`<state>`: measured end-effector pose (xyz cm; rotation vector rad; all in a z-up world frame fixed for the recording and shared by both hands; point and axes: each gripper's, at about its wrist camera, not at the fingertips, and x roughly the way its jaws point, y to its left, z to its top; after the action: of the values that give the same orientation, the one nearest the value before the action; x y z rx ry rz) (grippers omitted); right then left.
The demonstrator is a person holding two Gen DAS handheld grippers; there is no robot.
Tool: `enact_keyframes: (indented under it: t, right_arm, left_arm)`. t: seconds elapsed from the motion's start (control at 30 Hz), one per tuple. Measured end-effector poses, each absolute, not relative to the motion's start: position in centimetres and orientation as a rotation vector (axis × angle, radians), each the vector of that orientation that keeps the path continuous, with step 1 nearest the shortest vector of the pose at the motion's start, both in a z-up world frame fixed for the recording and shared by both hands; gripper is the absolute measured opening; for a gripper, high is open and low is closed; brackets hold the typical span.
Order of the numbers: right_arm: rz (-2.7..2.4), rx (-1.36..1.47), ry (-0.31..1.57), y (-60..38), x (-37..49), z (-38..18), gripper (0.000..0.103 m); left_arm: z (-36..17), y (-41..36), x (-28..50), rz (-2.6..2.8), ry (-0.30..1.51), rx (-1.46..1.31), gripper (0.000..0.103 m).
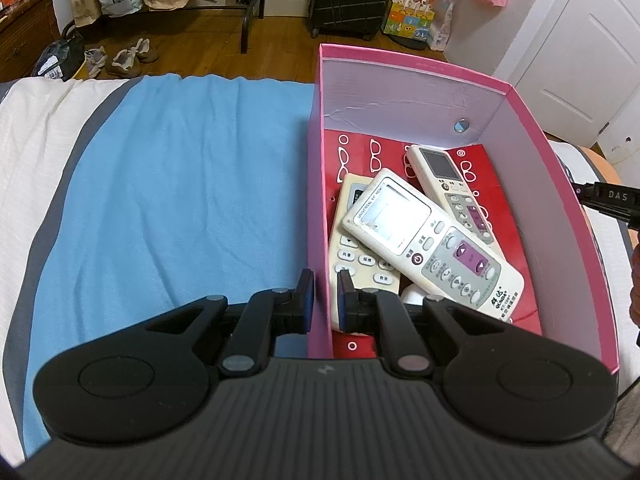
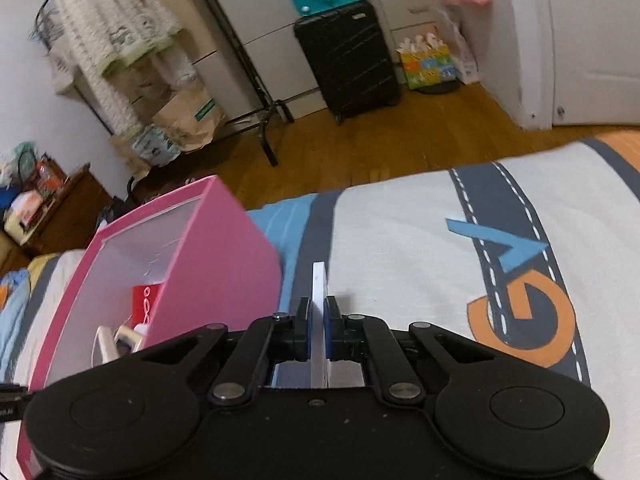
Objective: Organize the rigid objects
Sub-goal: 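Grasp the white card edge-on with the right gripper and lift it, then carry the white card into the pink box and open the right gripper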
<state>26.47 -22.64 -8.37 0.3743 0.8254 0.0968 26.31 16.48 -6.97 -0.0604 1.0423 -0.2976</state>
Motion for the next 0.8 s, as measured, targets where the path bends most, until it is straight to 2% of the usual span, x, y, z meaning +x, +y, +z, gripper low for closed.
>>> enact_keyframes:
  t: [0.3,0.6,0.8]
  right_arm:
    - [0.096,0.351,0.793,-22.4,25.7,-7.5,0.008]
    - [0.363,0.094,0.497,-15.5,22.1,-1.2,0.008]
    - [0.482,-0.099,0.534,-10.0,23.8,0.6,0.008]
  left_arm:
    - [-7.0,16.6,26.2,-0.3,1.038,-0.063,0.01]
    - [-6.8,16.1,25.8,-0.291,1.026,-0.03,0.008]
    - [-6.7,16.1,25.9,-0.289,1.025,-0.021,0.008]
